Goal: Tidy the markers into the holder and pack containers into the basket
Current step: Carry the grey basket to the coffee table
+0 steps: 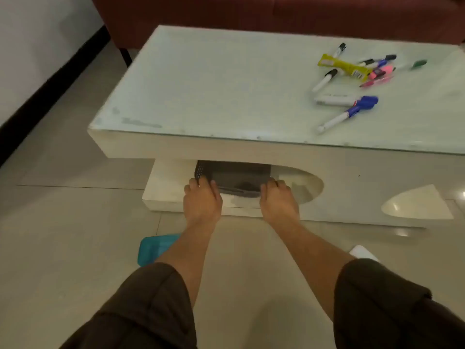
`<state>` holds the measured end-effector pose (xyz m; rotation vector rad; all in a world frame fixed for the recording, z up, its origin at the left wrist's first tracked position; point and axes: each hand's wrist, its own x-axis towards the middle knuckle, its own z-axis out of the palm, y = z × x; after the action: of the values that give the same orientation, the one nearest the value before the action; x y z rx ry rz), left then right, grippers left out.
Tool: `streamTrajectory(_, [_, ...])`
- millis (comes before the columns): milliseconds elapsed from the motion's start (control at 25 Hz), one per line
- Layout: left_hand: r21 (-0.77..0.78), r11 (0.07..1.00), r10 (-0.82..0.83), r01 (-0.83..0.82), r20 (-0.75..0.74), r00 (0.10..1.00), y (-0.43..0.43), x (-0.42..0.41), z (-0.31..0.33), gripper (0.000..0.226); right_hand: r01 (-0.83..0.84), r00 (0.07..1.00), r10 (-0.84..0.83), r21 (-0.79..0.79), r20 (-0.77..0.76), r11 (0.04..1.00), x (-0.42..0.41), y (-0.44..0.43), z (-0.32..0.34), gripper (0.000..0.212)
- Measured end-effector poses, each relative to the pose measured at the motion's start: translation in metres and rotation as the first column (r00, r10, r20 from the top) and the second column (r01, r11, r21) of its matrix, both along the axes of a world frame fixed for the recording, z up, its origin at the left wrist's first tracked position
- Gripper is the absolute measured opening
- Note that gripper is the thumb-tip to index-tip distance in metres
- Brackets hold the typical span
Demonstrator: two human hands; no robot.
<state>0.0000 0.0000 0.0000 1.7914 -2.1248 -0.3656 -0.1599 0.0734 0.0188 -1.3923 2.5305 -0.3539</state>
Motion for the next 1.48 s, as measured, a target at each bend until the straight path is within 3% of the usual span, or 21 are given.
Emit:
streamTrajectory(120, [-0.024,0.998,0.06,-0.062,-0.098,0.993,-0.029,0.001,-0.043,0.037,0.154,0.983,-0.151,-0.027,0.107,0.988,-0.014,-0.035,-0.034,0.038])
streamTrajectory(280, [0.045,0.986,0.168,-0.162,-0.181,0.969,-0.065,-0.005,-0.085,0.039,0.295,0.929,-0.302,0.061,0.216,0.953,-0.042,-0.061,-0.081,0.044])
streamTrajectory(440, [0.131,0.961,0.27,-0.243,-0.273,0.923,-0.083,-0.007,-0.104,0.034,0.359,0.812,-0.342,0.057,0.472,0.931,-0.056,-0.073,-0.112,0.03])
streamTrajectory(800, [0.339,0.91,0.294,-0.24,-0.115,0.949,-0.045,0.015,-0.048,0.032,0.319,0.877,-0.353,0.153,0.327,0.935,-0.029,-0.029,-0.091,0.016])
streamTrajectory(1040, [0.484,0.803,0.409,-0.348,-0.022,0.912,0.015,0.042,-0.012,0.034,0.226,0.907,-0.29,0.226,0.305,0.947,-0.007,0.016,-0.045,0.018])
streamTrajectory(1480, [0.447,0.813,0.409,-0.372,0.015,0.912,0.13,0.099,0.068,0.032,0.233,0.887,-0.321,0.277,0.332,0.932,0.052,0.134,0.03,0.026])
